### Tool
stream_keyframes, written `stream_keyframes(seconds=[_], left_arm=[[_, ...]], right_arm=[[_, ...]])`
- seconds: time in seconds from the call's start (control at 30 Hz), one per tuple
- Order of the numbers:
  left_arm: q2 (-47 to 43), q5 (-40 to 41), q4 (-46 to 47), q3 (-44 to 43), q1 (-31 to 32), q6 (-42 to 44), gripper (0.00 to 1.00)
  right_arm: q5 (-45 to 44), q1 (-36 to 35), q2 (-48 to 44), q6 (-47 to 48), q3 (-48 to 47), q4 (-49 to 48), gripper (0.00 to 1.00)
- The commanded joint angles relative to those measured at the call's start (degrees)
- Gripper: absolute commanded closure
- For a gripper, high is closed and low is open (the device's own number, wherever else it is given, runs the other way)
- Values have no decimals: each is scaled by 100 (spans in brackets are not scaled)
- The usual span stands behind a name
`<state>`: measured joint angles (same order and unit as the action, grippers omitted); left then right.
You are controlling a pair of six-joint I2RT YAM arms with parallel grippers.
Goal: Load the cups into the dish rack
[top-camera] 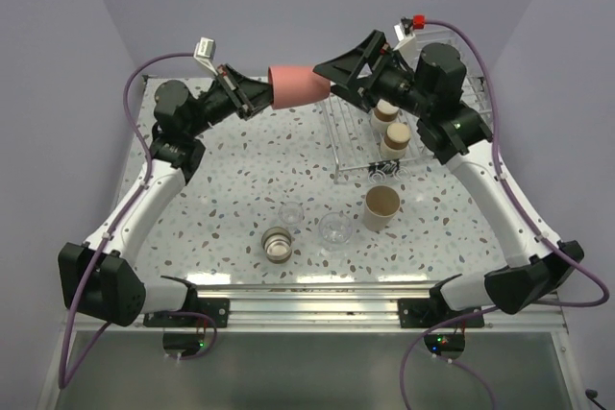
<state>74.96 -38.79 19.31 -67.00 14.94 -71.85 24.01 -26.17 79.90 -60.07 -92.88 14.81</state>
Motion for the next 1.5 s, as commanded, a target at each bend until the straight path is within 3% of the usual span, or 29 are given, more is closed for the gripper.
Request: stream_keyframes(seconds=[0.0,0.1,0.5,1.2,1.4,1.47], left_arm=[[-140,-112,1170,327,-52,-636,100],[-122,-59,1873,626,-44,-1023,100],[194,20,2743,794,-44,-1621,100],[669,310,3175,970,-35,-1753,100],[774,328,3202,970,-35,-1753,100],[775,310,3158,961,-35,-1753,100]], right_arm=[[78,33,26,-303,86,-505,2],[69,33,52,-417,156,-654,2],[183,25,246,-699,139,-971,4],[306,-72,500,-883,156,-1279,15],[315,-81,615,-892,95,-1270,30],[306,-81,667,-892,51,-1252,44]])
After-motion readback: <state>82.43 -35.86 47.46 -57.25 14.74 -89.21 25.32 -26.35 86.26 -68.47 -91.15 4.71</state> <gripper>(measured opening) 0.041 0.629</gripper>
